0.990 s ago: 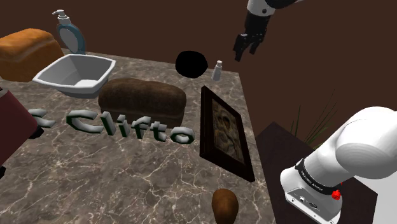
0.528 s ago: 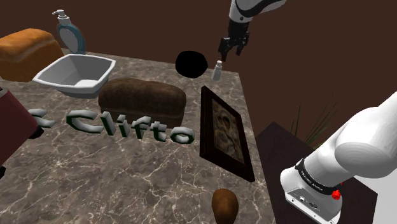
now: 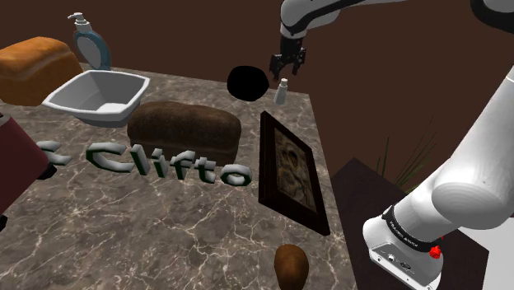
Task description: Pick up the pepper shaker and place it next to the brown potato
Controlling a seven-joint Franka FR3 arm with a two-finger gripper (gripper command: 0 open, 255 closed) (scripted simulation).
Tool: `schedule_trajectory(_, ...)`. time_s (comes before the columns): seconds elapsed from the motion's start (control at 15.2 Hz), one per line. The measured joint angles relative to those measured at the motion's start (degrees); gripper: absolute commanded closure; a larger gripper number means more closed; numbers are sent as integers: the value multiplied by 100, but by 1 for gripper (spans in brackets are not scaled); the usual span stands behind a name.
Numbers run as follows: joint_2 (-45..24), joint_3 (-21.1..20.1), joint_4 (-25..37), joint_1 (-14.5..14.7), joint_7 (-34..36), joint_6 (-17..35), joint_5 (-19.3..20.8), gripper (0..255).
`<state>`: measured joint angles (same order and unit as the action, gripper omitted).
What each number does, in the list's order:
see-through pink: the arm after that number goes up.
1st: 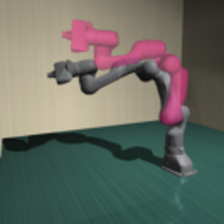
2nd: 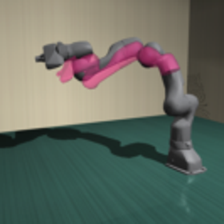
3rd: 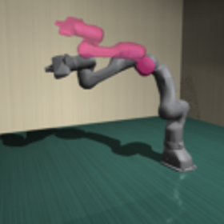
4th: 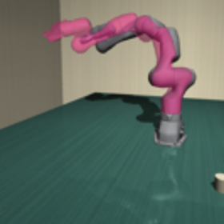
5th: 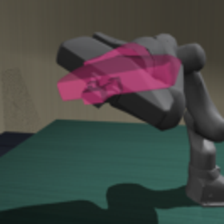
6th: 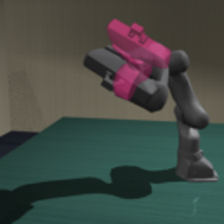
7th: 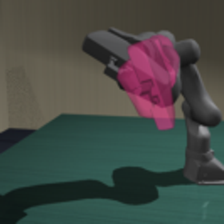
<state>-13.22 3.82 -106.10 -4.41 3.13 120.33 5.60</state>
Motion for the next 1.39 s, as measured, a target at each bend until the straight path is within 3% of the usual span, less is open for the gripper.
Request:
schedule_trajectory(0.13,-299,19,239,-35,1,48,-29,0)
schedule_trajectory(0.99,-607,43,78,-84,-10,520,-35,0)
schedule_trajectory(1.06,-607,43,78,-84,-10,520,-35,255)
schedule_trajectory(1.39,-606,43,78,-84,-9,521,-35,255)
